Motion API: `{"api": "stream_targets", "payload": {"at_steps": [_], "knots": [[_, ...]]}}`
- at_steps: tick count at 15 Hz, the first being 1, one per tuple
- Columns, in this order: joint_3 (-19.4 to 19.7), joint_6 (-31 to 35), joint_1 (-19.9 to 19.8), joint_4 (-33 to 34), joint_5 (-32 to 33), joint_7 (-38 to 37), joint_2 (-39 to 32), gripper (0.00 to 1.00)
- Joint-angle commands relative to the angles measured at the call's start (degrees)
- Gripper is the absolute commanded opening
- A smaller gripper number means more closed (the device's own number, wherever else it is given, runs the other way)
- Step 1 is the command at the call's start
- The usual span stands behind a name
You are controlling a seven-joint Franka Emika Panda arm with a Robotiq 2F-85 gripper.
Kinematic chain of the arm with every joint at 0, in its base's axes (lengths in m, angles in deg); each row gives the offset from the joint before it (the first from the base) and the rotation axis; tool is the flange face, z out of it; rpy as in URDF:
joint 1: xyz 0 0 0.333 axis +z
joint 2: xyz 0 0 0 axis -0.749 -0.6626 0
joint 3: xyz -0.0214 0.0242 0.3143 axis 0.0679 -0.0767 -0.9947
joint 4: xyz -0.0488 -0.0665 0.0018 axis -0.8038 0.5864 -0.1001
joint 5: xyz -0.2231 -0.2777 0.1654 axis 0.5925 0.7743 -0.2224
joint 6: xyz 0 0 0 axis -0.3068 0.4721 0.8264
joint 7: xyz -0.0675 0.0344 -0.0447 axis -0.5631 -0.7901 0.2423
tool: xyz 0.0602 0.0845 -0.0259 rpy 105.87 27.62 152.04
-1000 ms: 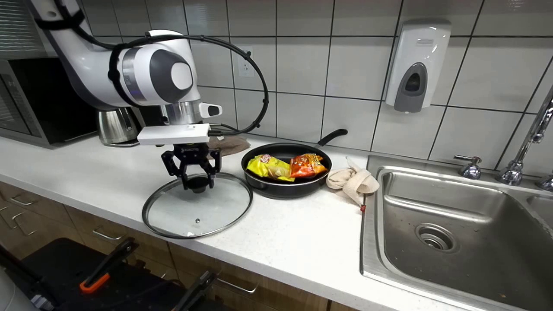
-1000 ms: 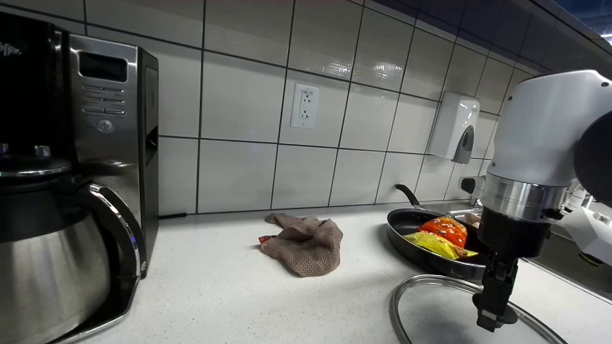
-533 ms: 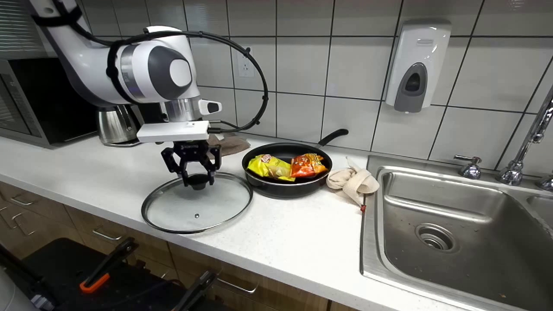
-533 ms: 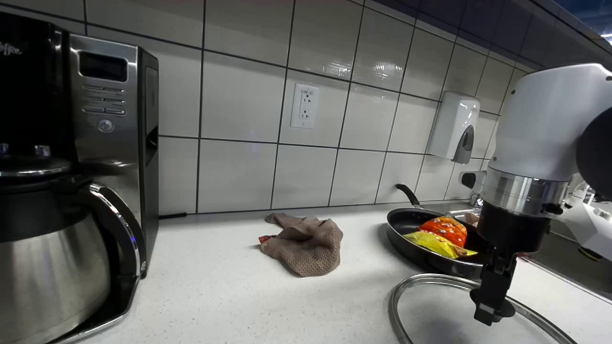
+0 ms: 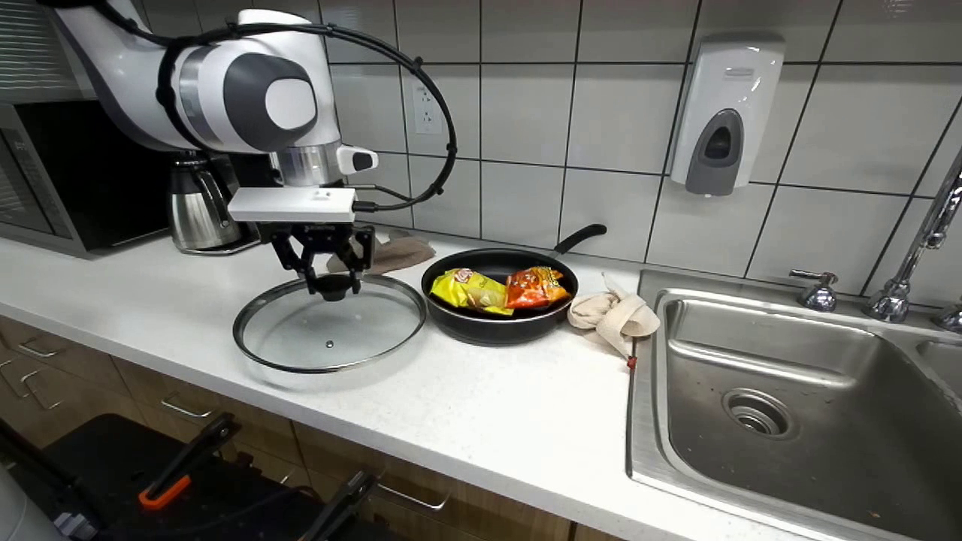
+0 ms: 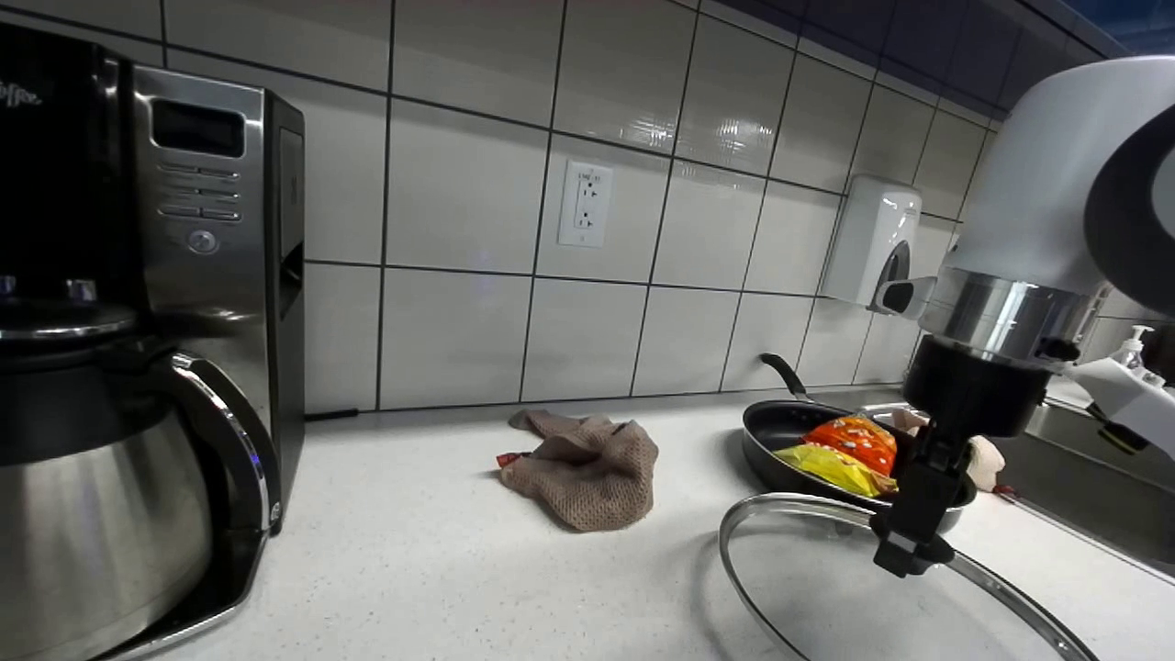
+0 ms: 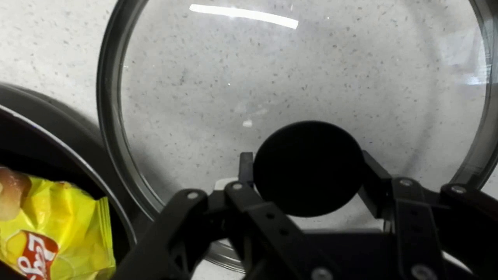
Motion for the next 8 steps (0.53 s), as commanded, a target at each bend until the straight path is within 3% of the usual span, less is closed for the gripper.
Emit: {"api": "stream_targets", "payload": {"at_steps": [1,8], "knots": [[-0.69,-0.18,1.35,-0.50,-4.90,4.77,4.17,0.39],[1.51,-0.68,0.91,1.18,-3.58,4.53,5.99,0.39]]}}
